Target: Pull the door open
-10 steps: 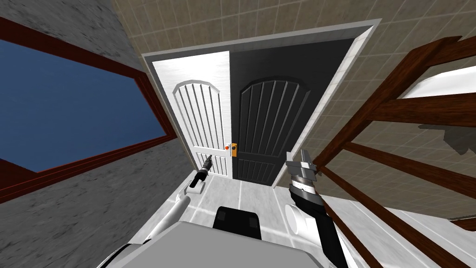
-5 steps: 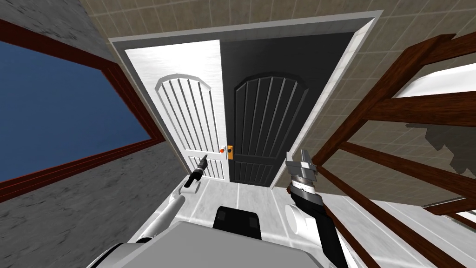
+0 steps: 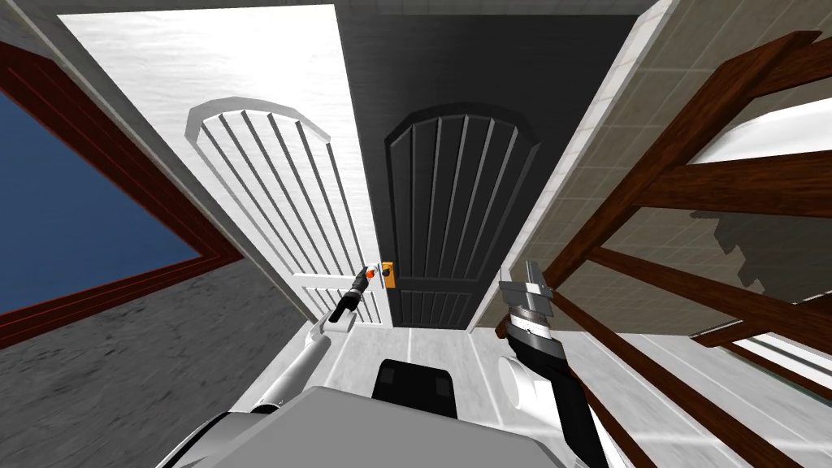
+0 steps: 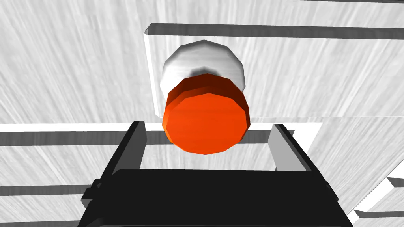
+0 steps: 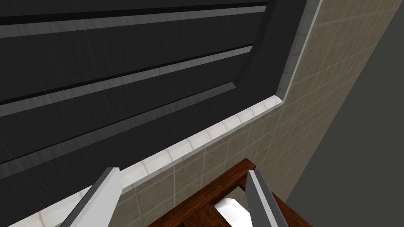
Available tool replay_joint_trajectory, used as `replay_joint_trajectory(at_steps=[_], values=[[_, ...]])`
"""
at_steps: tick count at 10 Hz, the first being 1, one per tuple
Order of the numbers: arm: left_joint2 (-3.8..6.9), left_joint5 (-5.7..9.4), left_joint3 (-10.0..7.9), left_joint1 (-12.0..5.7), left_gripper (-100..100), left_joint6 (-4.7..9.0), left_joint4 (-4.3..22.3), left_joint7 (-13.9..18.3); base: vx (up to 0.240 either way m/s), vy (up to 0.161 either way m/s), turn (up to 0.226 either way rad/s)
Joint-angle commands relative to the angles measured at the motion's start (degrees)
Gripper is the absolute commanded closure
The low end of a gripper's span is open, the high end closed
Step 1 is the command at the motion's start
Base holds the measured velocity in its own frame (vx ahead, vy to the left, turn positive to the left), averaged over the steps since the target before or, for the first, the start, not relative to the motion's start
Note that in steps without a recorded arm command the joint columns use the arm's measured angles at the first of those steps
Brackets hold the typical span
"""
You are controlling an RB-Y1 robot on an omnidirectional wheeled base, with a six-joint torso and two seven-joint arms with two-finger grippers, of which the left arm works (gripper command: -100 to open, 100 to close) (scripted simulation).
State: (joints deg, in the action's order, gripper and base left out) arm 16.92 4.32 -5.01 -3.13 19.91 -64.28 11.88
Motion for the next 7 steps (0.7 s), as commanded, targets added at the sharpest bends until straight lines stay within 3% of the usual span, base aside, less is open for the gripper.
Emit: replay_joint_trajectory(at_steps=[1, 6, 7], values=[[0.08, 0.01, -0.09, 0.1, 100, -0.14, 0.0, 0.0, -0.013, 0.003, 0.029], [0.08, 0.01, -0.09, 0.1, 100, -0.14, 0.0, 0.0, -0.022, 0.008, 0.001], [1.07, 0.19, -0.68, 0.98, 100, -0.13, 0.3, 0.3, -0.114, 0.061, 0.108]])
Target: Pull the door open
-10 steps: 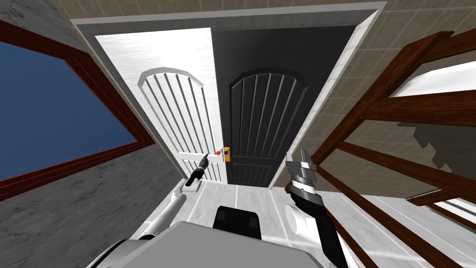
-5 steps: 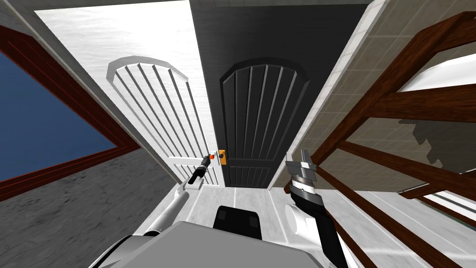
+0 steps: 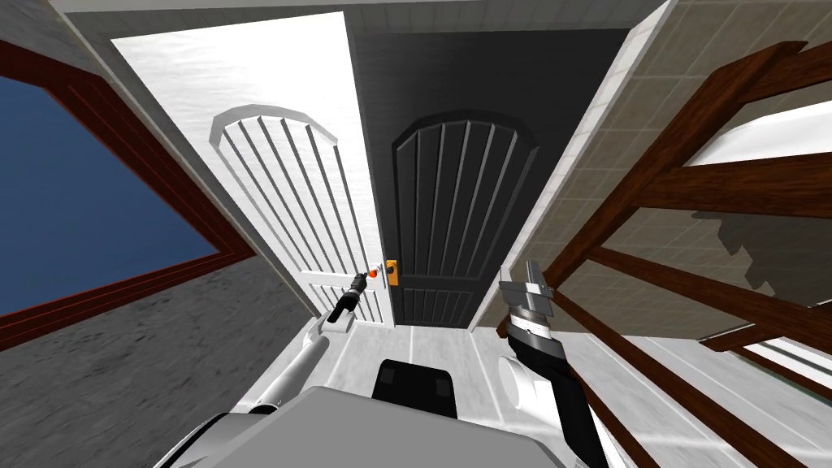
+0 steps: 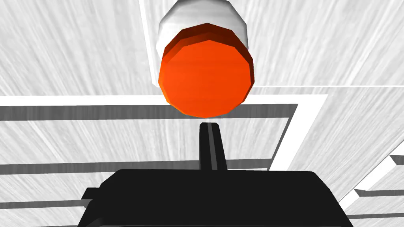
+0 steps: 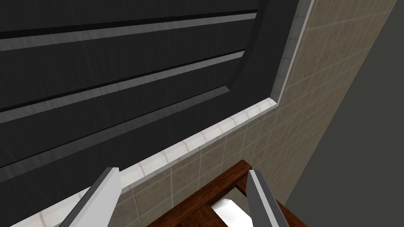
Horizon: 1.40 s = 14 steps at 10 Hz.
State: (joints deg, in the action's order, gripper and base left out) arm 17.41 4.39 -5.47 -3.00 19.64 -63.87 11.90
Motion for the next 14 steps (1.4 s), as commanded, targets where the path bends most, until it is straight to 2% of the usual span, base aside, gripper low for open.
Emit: replay_joint_trajectory(at_steps=[1, 4, 7, 8, 9, 11, 14], values=[[0.68, 0.11, -0.36, 0.83, -100, -0.02, -0.1, 0.2, -0.231, 0.101, 0.161], [0.74, -0.02, 0.94, 1.32, -100, 0.21, -1.1, 0.8, -0.221, 0.026, -0.028], [-0.03, -0.42, 3.92, 1.21, -100, 0.69, -3.2, 1.7, -0.208, -0.062, -0.117], [0.0, -0.37, 3.27, 1.06, -100, 0.77, -2.3, 1.4, -0.082, -0.039, -0.021], [0.84, -0.13, 1.73, 2.03, -100, 0.83, -1.3, 1.2, -0.015, 0.037, 0.178], [1.68, 0.15, -0.19, 2.85, -100, 0.9, 0.1, 0.8, 0.036, 0.097, 0.147], [1.27, 0.11, -0.34, 2.16, -100, 1.13, 0.5, 0.5, 0.18, 0.058, -0.016]])
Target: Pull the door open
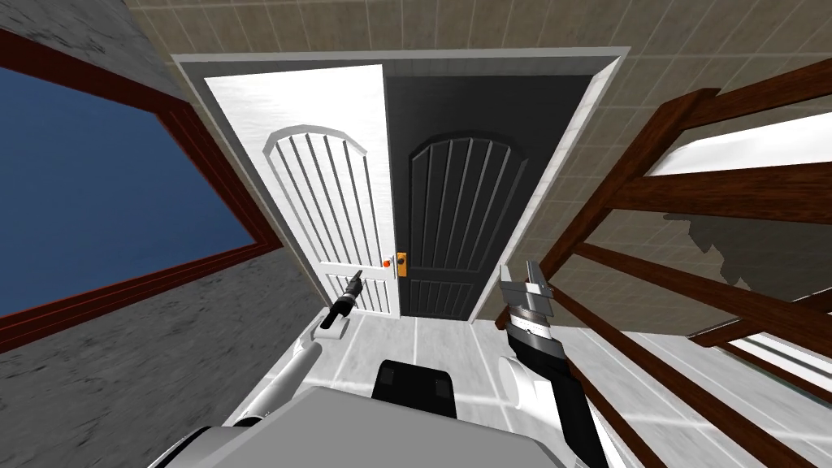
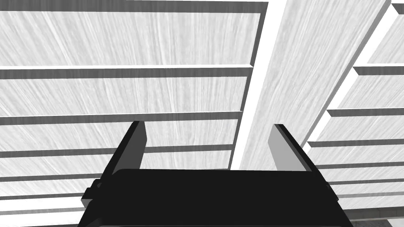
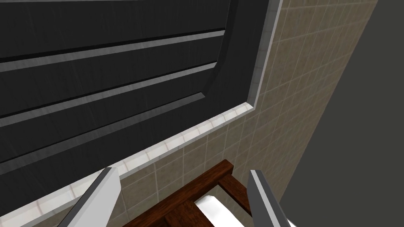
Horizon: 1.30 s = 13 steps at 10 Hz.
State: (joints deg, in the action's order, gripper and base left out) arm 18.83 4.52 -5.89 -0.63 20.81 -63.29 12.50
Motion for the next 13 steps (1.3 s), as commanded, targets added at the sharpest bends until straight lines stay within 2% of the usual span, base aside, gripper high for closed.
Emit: replay_joint_trajectory(at_steps=[1, 4, 5, 6, 11, 12, 13], values=[[-0.4, -0.07, 0.31, -0.55, -100, 0.02, -0.2, -0.1, 0.18, -0.048, -0.078], [-2.04, -0.44, 2.16, -2.66, -100, 0.36, -1.0, -0.2, 0.224, -0.053, -0.145], [-1.84, -0.39, 1.66, -1.59, -100, 0.12, -1.4, -0.3, 0.093, -0.049, -0.029], [-1.84, -0.39, 1.66, -1.59, 100, 0.12, -1.4, -0.3, -0.01, 0.008, 0.032], [-1.84, -0.39, 1.66, -1.59, 100, 0.12, -1.4, -0.3, -0.02, 0.01, 0.001], [-0.92, -0.21, 1.24, -0.72, 100, 0.13, -1.2, 0.1, -0.134, 0.028, 0.08], [-0.75, -0.18, 1.27, -0.33, -100, 0.07, -1.6, 0.2, -0.222, 0.046, 0.109]])
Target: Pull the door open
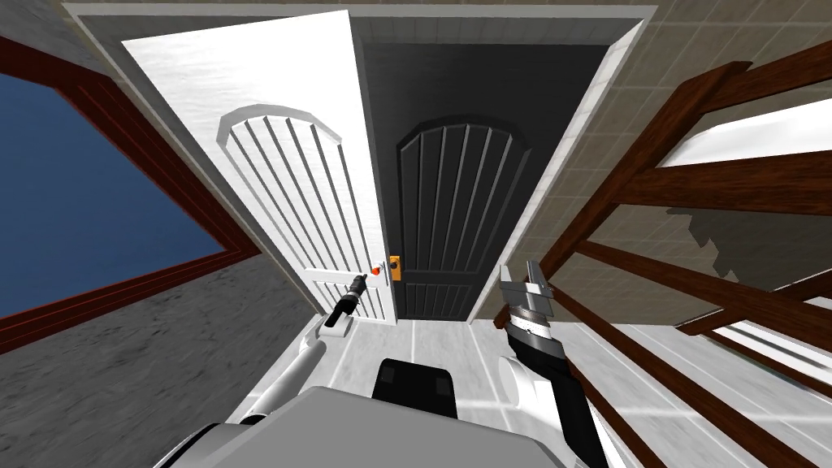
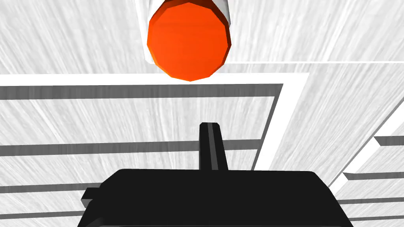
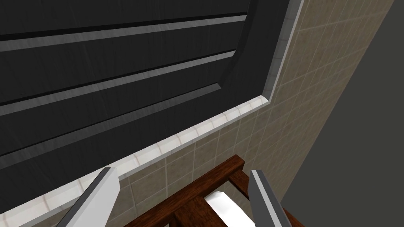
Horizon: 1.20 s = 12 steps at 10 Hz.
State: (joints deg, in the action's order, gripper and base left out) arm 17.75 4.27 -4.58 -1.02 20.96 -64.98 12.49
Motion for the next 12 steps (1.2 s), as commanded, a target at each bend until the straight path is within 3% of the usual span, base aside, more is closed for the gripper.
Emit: replay_joint_trajectory(at_steps=[1, 6, 7, 8, 10, 12], values=[[0.47, 0.06, 0.22, 0.28, -100, -0.15, -0.2, 0.4, -0.222, 0.04, 0.029], [0.42, -0.2, 3.04, 0.5, -100, -0.43, -2.8, 1.7, -0.19, -0.034, -0.052], [0.32, -0.2, 2.68, 0.08, -100, -0.17, -1.9, 1.4, -0.067, -0.033, -0.004], [1.05, 0.04, 1.09, 1.06, -100, -0.29, -0.9, 1.2, -0.026, 0.06, 0.178], [1.52, 0.23, -0.48, 1.53, -100, -0.27, 0.3, 0.8, 0.061, 0.096, 0.145], [1.3, 0.21, -0.56, 1.16, -100, -0.19, 0.5, 0.6, 0.182, 0.042, -0.038]])
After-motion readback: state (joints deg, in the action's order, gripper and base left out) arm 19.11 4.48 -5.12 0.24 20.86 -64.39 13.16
